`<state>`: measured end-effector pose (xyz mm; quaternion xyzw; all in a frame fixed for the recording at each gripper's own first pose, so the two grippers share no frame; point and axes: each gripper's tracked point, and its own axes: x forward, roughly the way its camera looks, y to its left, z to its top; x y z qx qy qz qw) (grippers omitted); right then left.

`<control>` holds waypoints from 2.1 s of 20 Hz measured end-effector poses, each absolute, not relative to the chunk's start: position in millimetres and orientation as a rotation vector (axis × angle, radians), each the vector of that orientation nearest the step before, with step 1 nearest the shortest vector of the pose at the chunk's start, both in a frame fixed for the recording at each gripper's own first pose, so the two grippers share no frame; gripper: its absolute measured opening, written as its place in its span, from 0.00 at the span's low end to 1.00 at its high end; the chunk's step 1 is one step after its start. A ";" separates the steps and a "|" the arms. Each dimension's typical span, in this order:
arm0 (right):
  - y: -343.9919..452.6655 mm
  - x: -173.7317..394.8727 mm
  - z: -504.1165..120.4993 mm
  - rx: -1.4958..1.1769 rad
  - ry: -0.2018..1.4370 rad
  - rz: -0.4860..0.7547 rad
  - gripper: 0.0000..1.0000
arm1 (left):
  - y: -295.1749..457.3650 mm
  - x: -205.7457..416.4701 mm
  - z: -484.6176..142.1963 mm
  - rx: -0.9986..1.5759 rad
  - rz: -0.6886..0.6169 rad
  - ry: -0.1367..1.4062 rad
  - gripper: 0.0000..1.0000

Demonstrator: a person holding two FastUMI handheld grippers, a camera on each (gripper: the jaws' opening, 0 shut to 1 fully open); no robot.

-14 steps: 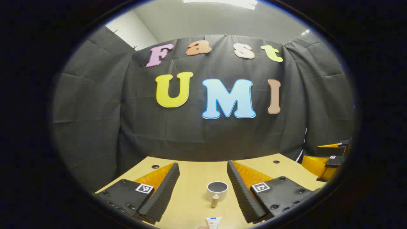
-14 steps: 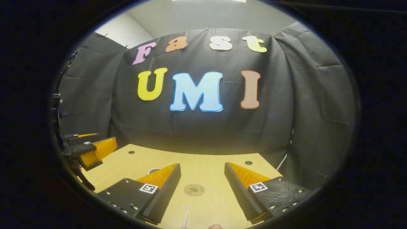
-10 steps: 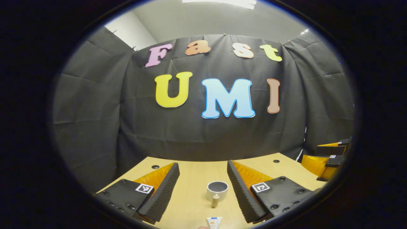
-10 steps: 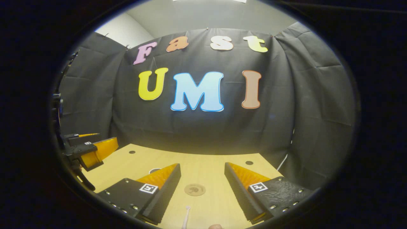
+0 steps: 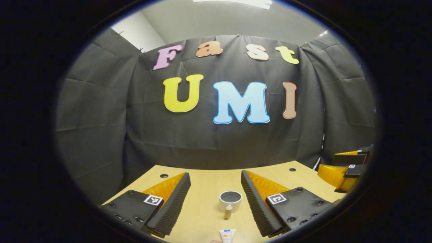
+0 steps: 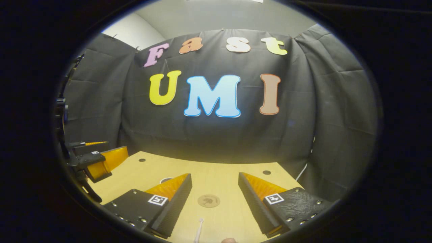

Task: Put the toothbrush and toothpaste on the desktop into the cup, then pick up the cup and place it on the coaster on the desktop.

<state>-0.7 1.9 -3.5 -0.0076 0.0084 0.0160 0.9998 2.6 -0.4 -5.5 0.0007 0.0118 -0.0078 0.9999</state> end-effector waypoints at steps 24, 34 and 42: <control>33.4 9.0 -169.4 0.031 0.673 0.089 0.89 | -22.2 8.8 -185.8 -0.016 -0.102 0.635 0.99; 43.7 -2.7 -215.5 0.065 0.890 0.127 0.90 | -21.2 -15.4 -259.6 -0.081 -0.085 0.972 0.96; 42.7 -19.8 -233.7 0.057 1.034 0.131 0.92 | -21.6 -28.5 -284.6 -0.060 -0.075 1.073 0.96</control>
